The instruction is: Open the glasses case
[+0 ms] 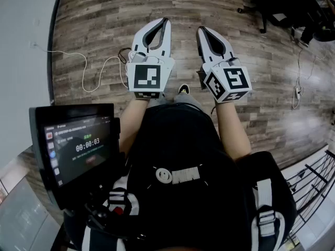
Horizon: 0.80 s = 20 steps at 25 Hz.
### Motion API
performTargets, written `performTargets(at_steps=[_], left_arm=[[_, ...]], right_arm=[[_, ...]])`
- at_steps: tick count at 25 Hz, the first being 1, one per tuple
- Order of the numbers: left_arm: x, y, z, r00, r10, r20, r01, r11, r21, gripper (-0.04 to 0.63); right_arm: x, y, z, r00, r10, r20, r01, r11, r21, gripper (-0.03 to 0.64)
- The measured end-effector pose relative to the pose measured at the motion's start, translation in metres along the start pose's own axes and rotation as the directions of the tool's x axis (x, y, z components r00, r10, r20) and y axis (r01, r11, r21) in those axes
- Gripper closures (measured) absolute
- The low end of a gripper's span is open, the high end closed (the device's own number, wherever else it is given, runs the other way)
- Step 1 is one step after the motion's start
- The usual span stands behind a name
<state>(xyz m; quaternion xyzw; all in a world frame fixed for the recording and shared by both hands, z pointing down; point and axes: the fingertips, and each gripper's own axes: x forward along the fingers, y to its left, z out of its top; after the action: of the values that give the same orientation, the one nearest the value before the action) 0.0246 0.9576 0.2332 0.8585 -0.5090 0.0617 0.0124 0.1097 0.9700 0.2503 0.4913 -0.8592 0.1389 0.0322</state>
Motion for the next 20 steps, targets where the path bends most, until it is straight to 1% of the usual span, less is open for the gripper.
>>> performTargets(at_steps=[7, 12, 15, 20], left_arm=[[0.009, 0.012, -0.003, 1.000, -0.024, -0.006, 0.024, 1.000, 0.019, 0.592], [0.026, 0.017, -0.006, 1.000, -0.014, -0.004, 0.014, 1.000, 0.010, 0.592], [0.049, 0.017, -0.007, 1.000, -0.014, -0.005, 0.014, 1.000, 0.016, 0.592], [0.102, 0.012, -0.004, 1.000, -0.015, -0.017, 0.016, 0.999, 0.043, 0.592]], right_arm=[[0.018, -0.002, -0.001, 1.000, -0.010, -0.002, 0.010, 1.000, 0.003, 0.620], [0.031, -0.018, 0.001, 1.000, -0.006, 0.004, 0.006, 1.000, 0.003, 0.620], [0.044, -0.038, 0.003, 1.000, 0.003, 0.006, -0.004, 1.000, 0.009, 0.620], [0.066, -0.081, 0.010, 1.000, 0.021, 0.015, -0.021, 1.000, 0.011, 0.620]])
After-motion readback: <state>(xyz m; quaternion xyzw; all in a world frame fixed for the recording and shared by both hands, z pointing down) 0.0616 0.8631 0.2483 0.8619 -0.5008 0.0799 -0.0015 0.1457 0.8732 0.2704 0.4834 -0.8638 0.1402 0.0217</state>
